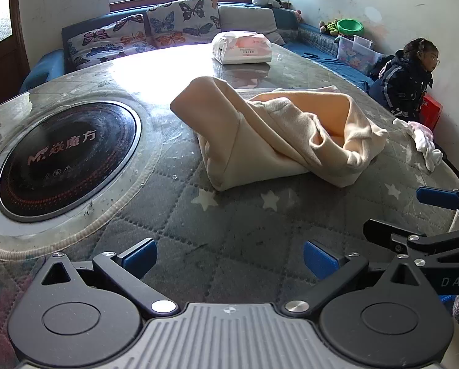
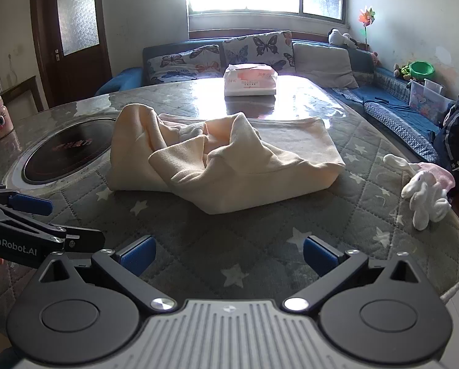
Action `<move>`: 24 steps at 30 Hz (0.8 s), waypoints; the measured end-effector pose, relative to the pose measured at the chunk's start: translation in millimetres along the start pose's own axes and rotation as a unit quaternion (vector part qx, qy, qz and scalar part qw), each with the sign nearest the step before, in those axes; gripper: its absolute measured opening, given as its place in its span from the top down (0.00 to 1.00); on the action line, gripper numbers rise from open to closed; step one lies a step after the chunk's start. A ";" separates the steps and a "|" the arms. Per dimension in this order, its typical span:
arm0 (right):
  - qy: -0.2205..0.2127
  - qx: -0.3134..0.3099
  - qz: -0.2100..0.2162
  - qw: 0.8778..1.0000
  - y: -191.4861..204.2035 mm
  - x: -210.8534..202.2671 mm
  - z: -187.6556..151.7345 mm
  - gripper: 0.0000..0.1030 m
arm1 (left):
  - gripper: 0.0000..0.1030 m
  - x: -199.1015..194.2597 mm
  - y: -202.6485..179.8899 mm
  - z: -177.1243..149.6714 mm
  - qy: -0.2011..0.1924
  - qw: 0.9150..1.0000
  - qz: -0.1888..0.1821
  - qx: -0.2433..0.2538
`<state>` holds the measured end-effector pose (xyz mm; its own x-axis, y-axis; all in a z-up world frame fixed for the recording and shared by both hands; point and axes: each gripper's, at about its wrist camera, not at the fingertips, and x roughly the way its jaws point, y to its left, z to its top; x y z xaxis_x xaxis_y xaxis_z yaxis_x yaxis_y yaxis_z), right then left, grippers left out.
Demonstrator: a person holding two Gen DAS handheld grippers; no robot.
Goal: Fold clothes
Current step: 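Move both grippers toward the crumpled cream shirt on the table, then lower both grippers onto the shirt's bunched fabric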
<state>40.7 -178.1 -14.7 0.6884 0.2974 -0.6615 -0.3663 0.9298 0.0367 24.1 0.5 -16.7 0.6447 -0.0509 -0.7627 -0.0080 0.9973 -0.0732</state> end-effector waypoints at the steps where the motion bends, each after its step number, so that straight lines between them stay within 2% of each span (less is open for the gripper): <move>1: 0.000 0.000 0.000 1.000 0.1 0.6 0.5 0.00 | 0.00 0.5 0.3 1.0 0.000 1.000 -0.001 0.000; 24: -0.009 -0.015 0.003 1.000 -3.0 18.0 27.3 0.00 | 0.00 14.6 12.1 31.4 -0.008 1.000 0.008 0.000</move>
